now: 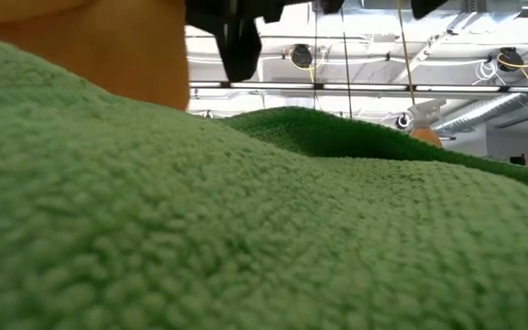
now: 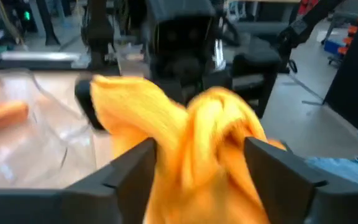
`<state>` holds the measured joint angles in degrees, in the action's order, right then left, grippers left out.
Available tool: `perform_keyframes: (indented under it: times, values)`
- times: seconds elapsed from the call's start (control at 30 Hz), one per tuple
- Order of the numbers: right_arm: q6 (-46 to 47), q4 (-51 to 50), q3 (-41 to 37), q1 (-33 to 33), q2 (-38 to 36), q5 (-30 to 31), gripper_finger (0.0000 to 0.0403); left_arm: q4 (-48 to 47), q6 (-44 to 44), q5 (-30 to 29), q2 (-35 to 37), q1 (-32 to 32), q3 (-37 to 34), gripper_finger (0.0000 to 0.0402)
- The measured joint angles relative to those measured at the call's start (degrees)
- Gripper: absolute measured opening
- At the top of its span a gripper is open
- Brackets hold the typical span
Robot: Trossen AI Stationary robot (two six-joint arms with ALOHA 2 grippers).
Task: Sort microfiber towel by color & place in baskets
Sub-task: Put the bottom yellow towel into the top transparent bin
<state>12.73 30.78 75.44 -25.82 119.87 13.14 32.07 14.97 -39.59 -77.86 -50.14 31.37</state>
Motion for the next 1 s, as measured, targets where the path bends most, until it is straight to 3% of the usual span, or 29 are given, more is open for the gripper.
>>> perform_keyframes:
  times: [0.1,0.27,0.47,0.77,0.87,1.0]
  values:
    - [0.30,-2.84,0.00,-0.28,-1.44,0.30,0.0017,-6.05,5.74,-0.31,1.14,-1.61,0.00,0.0282]
    - [0.08,-4.40,0.00,-1.22,-2.33,3.78,0.0019,-13.22,14.79,-0.50,1.31,-3.26,0.00,0.0287]
    - [-0.33,-4.34,0.00,-1.16,-2.33,6.48,0.0019,-11.23,17.32,-2.28,-0.31,-4.06,0.00,0.0287]
    - [-2.08,-0.17,0.00,-1.20,-2.35,6.78,0.0024,4.87,3.23,-5.06,-6.24,-2.88,0.00,0.0277]
    - [-2.08,0.42,0.00,-1.16,-2.35,8.42,0.0036,9.75,-1.42,-4.97,-8.40,-2.19,0.00,0.0246]
    - [-0.24,0.73,0.00,-1.25,-2.35,10.45,0.0065,14.59,-6.36,-4.77,-10.75,-1.70,-0.02,0.0175]
